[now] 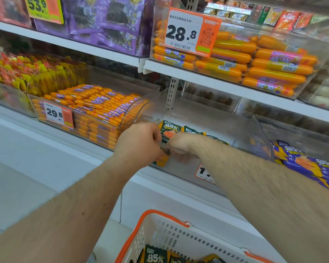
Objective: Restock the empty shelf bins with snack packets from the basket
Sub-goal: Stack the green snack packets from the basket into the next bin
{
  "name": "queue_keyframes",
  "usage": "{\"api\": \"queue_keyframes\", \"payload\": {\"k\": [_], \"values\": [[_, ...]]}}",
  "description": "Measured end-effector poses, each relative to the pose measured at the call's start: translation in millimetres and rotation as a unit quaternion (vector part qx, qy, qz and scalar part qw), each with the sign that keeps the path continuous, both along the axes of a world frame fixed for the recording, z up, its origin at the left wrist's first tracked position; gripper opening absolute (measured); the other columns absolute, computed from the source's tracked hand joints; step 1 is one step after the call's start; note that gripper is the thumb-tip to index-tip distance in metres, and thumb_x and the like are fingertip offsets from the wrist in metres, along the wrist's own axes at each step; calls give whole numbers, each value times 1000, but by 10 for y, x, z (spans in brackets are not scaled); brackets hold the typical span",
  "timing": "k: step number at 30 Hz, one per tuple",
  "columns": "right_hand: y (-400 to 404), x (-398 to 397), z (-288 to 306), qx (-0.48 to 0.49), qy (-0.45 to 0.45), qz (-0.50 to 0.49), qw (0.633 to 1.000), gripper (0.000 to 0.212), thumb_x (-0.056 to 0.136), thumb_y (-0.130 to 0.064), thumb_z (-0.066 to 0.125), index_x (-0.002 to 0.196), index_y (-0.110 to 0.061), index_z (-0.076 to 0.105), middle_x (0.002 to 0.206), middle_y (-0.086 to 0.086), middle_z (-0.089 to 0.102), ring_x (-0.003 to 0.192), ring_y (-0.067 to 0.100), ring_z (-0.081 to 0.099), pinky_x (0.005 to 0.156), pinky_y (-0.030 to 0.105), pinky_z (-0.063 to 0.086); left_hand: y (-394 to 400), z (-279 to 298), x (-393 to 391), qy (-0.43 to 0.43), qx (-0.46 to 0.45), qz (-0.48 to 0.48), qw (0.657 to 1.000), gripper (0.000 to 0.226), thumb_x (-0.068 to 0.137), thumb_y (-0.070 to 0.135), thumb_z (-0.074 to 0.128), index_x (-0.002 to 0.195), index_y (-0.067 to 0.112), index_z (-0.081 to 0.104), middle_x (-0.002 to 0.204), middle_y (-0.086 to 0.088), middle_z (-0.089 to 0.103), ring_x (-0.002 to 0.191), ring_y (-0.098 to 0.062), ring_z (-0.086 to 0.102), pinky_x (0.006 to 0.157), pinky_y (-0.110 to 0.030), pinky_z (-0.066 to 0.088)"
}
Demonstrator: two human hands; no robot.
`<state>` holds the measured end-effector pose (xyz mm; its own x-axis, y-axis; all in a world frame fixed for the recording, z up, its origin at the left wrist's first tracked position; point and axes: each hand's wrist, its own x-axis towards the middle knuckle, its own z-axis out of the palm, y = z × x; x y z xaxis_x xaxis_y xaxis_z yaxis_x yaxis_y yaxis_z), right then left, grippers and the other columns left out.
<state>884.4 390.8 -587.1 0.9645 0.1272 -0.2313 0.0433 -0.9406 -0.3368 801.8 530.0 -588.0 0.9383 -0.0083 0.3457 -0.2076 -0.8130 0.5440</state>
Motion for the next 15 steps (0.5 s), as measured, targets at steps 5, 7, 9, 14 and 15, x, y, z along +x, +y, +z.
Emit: {"api": "queue_keyframes", "payload": {"k": [5, 7, 9, 14, 15], "values": [[-117, -332, -40, -17, -298, 3, 954, 23, 79, -4, 51, 94, -8, 68, 93, 11, 65, 80, 30, 57, 66, 38, 48, -98, -210, -23, 134, 114, -141, 974, 27, 86, 12, 57, 63, 27, 57, 79, 8, 64, 84, -18, 63, 72, -26, 49], [-172, -618, -179, 24, -509, 90, 856, 14, 74, -5, 52, 79, -6, 65, 79, 10, 59, 74, 32, 55, 62, 36, 43, -170, -356, -48, 200, 161, -220, 941, 27, 87, 9, 51, 71, 30, 57, 89, 7, 62, 93, -18, 61, 79, -27, 47], [-282, -910, -446, 96, -580, 149, 795, 12, 71, -3, 53, 71, -3, 64, 70, 11, 55, 65, 32, 52, 59, 35, 41, -284, -530, -101, 271, 244, -284, 887, 25, 90, 6, 44, 74, 24, 49, 84, 2, 53, 84, -20, 51, 76, -29, 41], [-841, -1360, -1674, 131, -400, 74, 904, 25, 81, -15, 46, 74, -6, 68, 71, 6, 60, 66, 26, 57, 58, 35, 50, -571, -932, -208, 386, 391, -328, 769, 8, 93, 13, 43, 95, 19, 39, 100, 0, 36, 90, -17, 31, 77, -31, 30], [-958, -1431, -1914, 113, -329, 49, 936, 28, 83, -19, 45, 76, -8, 69, 74, 4, 62, 71, 25, 59, 61, 38, 53, -603, -987, -220, 387, 400, -332, 762, 7, 94, 14, 43, 96, 20, 40, 101, 0, 36, 90, -18, 32, 78, -32, 31]]}}
